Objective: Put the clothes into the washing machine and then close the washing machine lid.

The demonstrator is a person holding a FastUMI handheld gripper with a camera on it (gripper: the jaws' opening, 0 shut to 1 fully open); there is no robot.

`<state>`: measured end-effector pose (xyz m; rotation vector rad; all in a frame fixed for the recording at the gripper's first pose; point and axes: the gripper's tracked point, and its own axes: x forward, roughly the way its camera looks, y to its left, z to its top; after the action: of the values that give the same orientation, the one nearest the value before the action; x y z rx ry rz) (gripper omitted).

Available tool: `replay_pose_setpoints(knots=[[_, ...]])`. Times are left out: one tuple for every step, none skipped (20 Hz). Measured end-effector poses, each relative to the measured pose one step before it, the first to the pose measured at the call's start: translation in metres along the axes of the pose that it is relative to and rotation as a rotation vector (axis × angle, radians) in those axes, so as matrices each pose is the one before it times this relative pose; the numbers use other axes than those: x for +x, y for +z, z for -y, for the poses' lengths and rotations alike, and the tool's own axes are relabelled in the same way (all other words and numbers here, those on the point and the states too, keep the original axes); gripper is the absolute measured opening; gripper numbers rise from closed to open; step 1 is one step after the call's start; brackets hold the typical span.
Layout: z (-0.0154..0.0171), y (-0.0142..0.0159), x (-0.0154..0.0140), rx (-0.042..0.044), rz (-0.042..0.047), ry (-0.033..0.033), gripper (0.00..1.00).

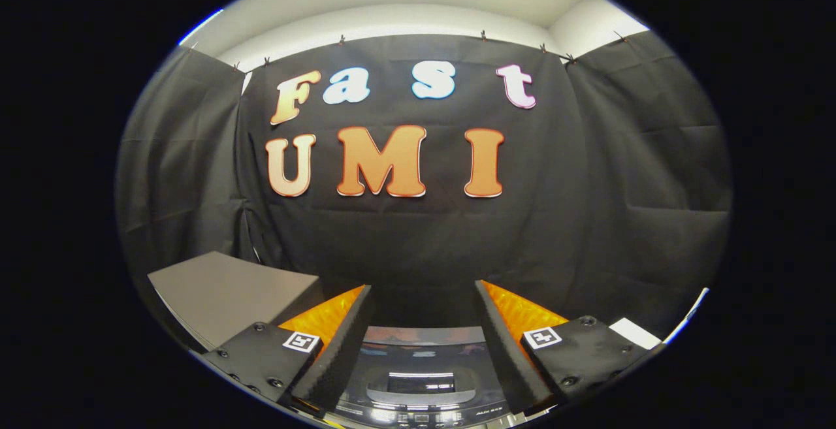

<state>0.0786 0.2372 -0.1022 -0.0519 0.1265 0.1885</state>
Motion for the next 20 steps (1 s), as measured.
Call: replay_pose_setpoints(knots=[[-0.00717, 0.00800, -0.00883, 0.01119, 0.01160, -0.00235, 0.98], [-0.00761, 0.00892, -0.00716, 0.01012, 0.01675, -0.00085, 0.98], [-0.00622, 0.00890, -0.00761, 0.00358, 0.01263, -0.00276, 0.98], [-0.00408, 0.00629, -0.00847, 0.00115, 0.00990, -0.00409, 0.98], [-0.00258, 0.00739, -0.00595, 0.00060, 0.01076, -0.00460, 0.98], [-0.00162, 0.00958, -0.00442, 0.00325, 0.01616, 0.00093, 0.98], [-0.00098, 0.00976, -0.00337, 0.00025, 0.01709, 0.00320, 0.98], [0.00041, 0.00936, -0.00153, -0.00117, 0.01745, 0.00475, 0.98], [0.00087, 0.00941, -0.00358, 0.00094, 0.01803, 0.00946, 0.98], [0.00115, 0.00803, -0.00426, -0.00437, 0.01287, 0.00675, 0.98], [0.00399, 0.00515, -0.00431, -0.01216, 0.01153, 0.00052, 0.98], [0.00643, 0.00202, -0.00645, -0.01148, 0.00135, -0.00237, 0.98], [0.00506, -0.00030, -0.00519, -0.00664, -0.00638, 0.00512, 0.98], [0.00166, -0.00118, -0.00307, 0.00389, -0.00530, 0.01029, 0.98], [0.00341, 0.00070, -0.00550, 0.01160, -0.00359, 0.00854, 0.98], [0.00583, 0.00135, -0.00340, 0.00919, -0.00024, 0.00467, 0.98], [0.00696, -0.00009, -0.00455, 0.00624, 0.00096, 0.00033, 0.98], [0.00772, 0.00124, -0.00348, 0.00622, 0.00317, -0.00018, 0.98], [0.00739, -0.00061, -0.00363, 0.00352, 0.00077, 0.00108, 0.98], [0.00576, 0.00040, -0.00259, 0.00351, -0.00058, 0.00461, 0.98]])
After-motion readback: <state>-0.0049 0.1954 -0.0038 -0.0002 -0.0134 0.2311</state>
